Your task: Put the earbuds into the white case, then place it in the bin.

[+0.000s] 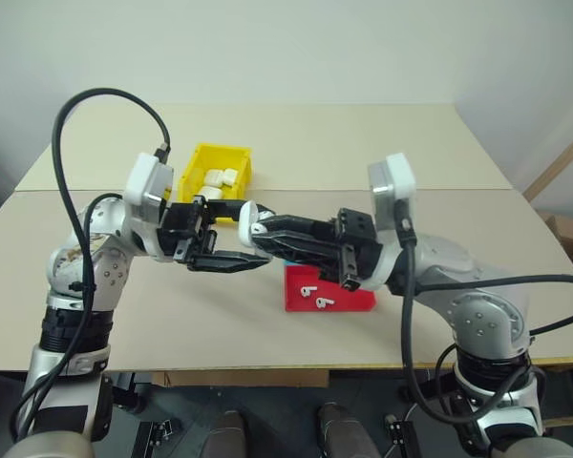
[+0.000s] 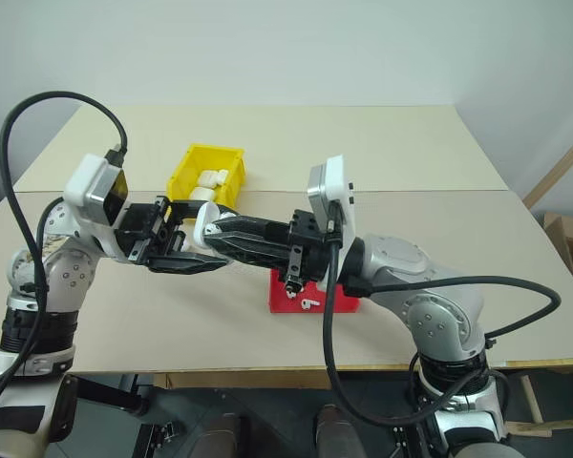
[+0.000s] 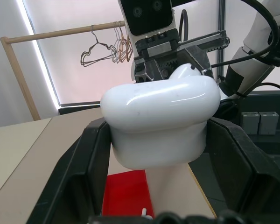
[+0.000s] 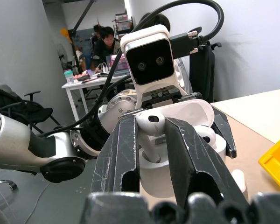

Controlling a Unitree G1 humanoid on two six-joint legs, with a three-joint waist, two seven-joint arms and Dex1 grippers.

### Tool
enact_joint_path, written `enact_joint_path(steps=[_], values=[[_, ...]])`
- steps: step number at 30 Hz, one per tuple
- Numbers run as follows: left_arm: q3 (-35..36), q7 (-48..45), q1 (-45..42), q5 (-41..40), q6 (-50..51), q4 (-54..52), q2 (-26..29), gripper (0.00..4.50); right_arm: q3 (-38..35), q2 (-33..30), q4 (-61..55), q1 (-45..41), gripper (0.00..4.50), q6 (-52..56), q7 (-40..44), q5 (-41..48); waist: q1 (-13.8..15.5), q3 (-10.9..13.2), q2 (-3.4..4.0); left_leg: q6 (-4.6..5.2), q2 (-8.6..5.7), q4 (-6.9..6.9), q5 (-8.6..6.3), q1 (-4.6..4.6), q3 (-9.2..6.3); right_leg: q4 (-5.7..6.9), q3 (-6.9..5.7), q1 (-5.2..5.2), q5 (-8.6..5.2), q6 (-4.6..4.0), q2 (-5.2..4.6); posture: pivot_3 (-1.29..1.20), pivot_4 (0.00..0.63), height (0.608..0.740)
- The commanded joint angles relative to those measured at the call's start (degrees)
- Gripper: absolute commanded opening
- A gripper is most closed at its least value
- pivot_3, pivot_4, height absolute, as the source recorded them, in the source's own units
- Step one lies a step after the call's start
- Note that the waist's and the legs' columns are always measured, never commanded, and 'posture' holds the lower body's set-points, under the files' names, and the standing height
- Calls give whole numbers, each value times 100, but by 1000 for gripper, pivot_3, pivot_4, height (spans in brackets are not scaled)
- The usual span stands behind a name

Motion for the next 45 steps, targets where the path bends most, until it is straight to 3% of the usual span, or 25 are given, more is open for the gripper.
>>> enact_joint_path(steps=[1, 10, 15, 21, 32, 39, 42, 45], values=[[177, 95, -122, -80, -86, -193, -2, 2838, 144, -72, -163, 77, 644, 40, 15, -7, 1, 0, 0, 0, 0, 0, 0, 0, 0, 0, 0, 0, 0, 0, 0, 0, 150, 740], [221, 89, -91, -42, -104, -193, -21, 2838, 288, -93, -58, 184, 644, -62, -21, -249, 3, 0, 0, 0, 0, 0, 0, 0, 1, -1, 0, -1, 0, 0, 0, 0, 150, 740], [225, 82, -93, -26, -116, -172, -23, 2838, 346, -93, -7, 183, 2393, -85, -64, -414, 6, 0, 0, 0, 0, 0, 0, 0, 0, 0, 0, 0, 0, 0, 0, 0, 150, 740], [226, 97, -117, 12, -152, -126, -47, 2838, 309, -186, -59, 146, 4106, -84, -34, -413, 12, 0, 0, 0, 0, 0, 0, -1, 0, -1, 0, 0, 0, 0, 0, 0, 150, 740], [219, 142, -107, 50, -178, -132, -94, 2838, -22, -507, -193, 166, 4106, -52, 131, -81, 37, 0, 0, 0, 0, 0, 0, -1, 0, -2, 0, 0, 0, 0, 0, 0, 150, 740], [167, 166, -130, 71, -220, -74, -151, 2838, -417, -1125, 251, -13, 4106, -97, 813, 96, 76, 0, -1, 0, -1, 1, 0, 0, 1, -3, 0, 2, 0, 0, -1, 0, 150, 740], [115, 165, -151, 93, -232, -64, -197, 2838, -447, -1470, 587, -270, 3485, -189, 1183, -89, 74, 0, -1, 0, -1, 1, 0, 0, 3, -3, 2, 2, 0, 0, -1, 0, 150, 740], [55, 152, -223, 139, -237, 9, -253, 2838, -361, -1874, 1062, -829, 2536, -424, 1741, -513, 70, 1, -1, 0, -1, 1, 0, 1, 3, -3, 2, 0, 0, 0, 0, 0, 150, 740]])
